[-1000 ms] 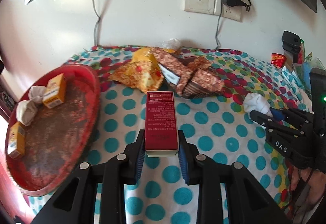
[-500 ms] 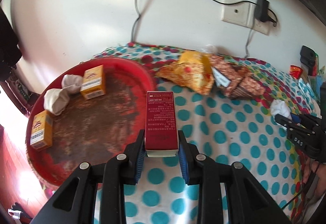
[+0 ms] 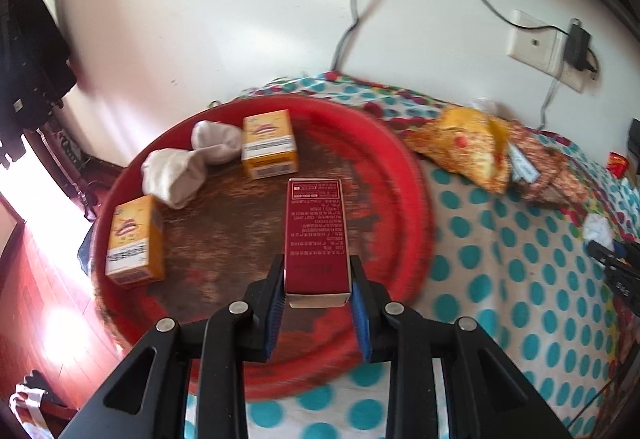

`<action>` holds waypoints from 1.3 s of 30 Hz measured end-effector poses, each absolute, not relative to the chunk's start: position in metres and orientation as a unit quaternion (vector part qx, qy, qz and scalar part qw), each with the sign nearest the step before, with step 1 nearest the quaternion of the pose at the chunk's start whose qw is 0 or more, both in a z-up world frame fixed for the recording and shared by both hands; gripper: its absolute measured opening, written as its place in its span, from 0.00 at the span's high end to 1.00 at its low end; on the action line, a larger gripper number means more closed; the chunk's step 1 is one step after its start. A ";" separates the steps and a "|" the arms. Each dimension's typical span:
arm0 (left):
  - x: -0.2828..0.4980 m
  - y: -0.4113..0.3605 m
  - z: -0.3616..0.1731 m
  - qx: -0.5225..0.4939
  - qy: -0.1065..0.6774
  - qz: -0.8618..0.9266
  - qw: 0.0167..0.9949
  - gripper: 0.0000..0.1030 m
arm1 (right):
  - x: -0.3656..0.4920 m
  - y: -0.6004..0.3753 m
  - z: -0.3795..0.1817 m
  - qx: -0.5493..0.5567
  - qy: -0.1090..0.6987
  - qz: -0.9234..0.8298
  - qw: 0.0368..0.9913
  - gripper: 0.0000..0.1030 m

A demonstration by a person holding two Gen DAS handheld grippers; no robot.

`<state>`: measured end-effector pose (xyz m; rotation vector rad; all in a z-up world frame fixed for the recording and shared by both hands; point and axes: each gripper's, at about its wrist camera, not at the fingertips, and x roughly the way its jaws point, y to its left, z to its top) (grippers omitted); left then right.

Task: Organize objects
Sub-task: 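Carry the dark red box onto the red tray and open the left tool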

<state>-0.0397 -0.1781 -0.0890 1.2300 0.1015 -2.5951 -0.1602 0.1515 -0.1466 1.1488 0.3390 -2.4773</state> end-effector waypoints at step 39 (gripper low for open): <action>-0.134 -0.296 -0.122 0.501 0.078 -0.848 0.154 0.71 | -0.163 0.148 -0.147 0.413 0.123 -0.883 0.187 0.68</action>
